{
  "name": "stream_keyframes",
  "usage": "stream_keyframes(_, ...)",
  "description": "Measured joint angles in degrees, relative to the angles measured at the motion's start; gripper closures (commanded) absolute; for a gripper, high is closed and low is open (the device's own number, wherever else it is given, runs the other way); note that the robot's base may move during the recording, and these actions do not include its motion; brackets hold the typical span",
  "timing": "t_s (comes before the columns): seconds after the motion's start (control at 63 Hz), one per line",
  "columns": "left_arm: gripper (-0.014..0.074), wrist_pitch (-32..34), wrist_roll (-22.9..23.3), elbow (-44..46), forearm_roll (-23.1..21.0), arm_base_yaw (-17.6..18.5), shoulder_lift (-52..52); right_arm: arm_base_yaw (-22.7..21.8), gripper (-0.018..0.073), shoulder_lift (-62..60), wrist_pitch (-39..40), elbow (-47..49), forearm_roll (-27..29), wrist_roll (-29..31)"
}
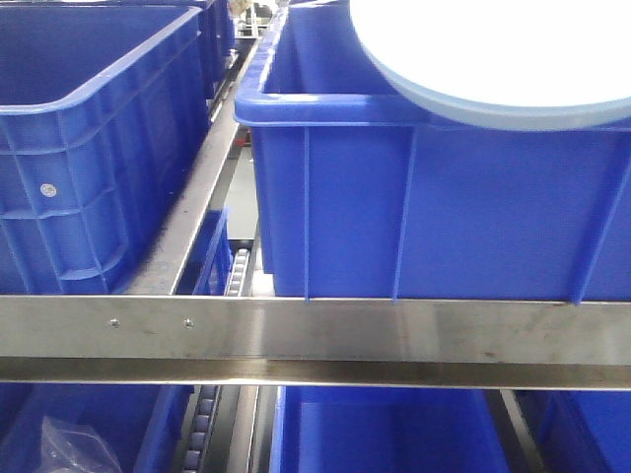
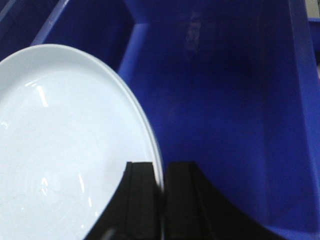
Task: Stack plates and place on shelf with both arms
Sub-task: 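Hold the plates above the blue bin on the shelf with the right gripper, then lower the stacked plates into the blue bin and open the right gripper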
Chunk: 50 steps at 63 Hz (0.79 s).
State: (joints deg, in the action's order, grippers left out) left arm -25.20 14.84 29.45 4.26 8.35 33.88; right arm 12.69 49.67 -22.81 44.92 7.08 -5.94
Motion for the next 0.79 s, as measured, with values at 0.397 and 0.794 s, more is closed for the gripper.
stream_keyframes(0.397, 0.0505, 0.0, 0.0, 0.0, 0.0, 0.0, 0.0, -0.1, 0.0511, 16.4, 3.1, 14.0, 0.0, 0.0)
stream_keyframes(0.794, 0.0505, 0.0, 0.0, 0.0, 0.0, 0.0, 0.0, -2.7, -0.0068, 34.1, 4.7, 29.3, 0.0, 0.0)
